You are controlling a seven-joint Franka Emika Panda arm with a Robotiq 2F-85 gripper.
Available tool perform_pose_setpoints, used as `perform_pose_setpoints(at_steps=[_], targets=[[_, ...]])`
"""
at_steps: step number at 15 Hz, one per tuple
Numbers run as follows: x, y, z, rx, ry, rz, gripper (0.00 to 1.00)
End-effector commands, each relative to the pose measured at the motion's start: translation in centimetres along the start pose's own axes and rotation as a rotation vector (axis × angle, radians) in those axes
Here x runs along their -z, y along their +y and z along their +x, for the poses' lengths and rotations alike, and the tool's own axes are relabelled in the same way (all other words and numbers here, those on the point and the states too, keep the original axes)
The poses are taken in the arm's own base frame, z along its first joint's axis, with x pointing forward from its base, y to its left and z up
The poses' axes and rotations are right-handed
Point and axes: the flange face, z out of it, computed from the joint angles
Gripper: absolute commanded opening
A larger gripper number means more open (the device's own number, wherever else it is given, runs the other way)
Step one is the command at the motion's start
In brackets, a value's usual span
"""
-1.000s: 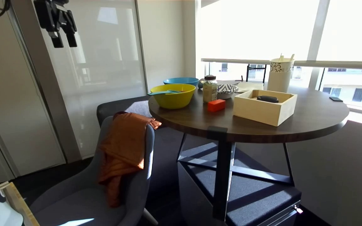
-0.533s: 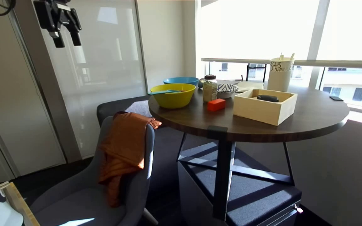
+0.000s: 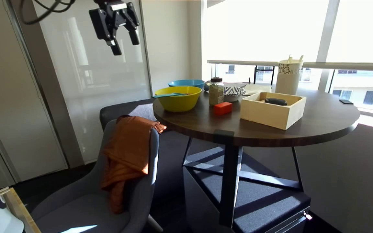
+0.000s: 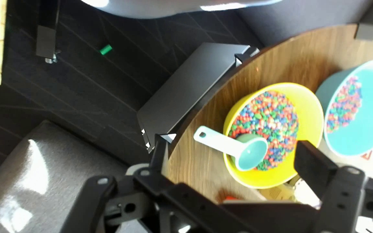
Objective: Remove the black object from the wooden box and put it in the white bowl
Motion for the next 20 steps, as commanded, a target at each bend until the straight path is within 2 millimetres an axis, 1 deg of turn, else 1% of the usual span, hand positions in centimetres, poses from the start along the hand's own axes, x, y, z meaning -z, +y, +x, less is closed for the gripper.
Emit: perform_pose_setpoints(at_steps=[1, 2, 5, 11, 13, 16, 17, 18, 20], targets=[[-1.1, -2.6, 2.9, -0.190, -0.010, 0.059, 1.00], [-0.8, -0.9, 2.0, -0.096, 0.006, 0.033, 1.00], [-1.7, -2.1, 2.8, -0.157, -0.005, 0.034, 1.00], [-1.3, -2.3, 3.0, -0.165, -0.001, 0.041, 1.00], [-1.9, -3.2, 3.7, -0.249, 0.037, 0.042, 1.00], [-1.7, -4.5, 5.2, -0.324, 0.107, 0.098, 1.00], [-2.1, -5.3, 5.9, -0.347, 0.126, 0.112, 1.00], [-2.8, -6.3, 6.7, -0.344, 0.142, 0.107, 1.00], [-3.7, -7.9, 7.9, -0.348, 0.193, 0.060, 1.00]])
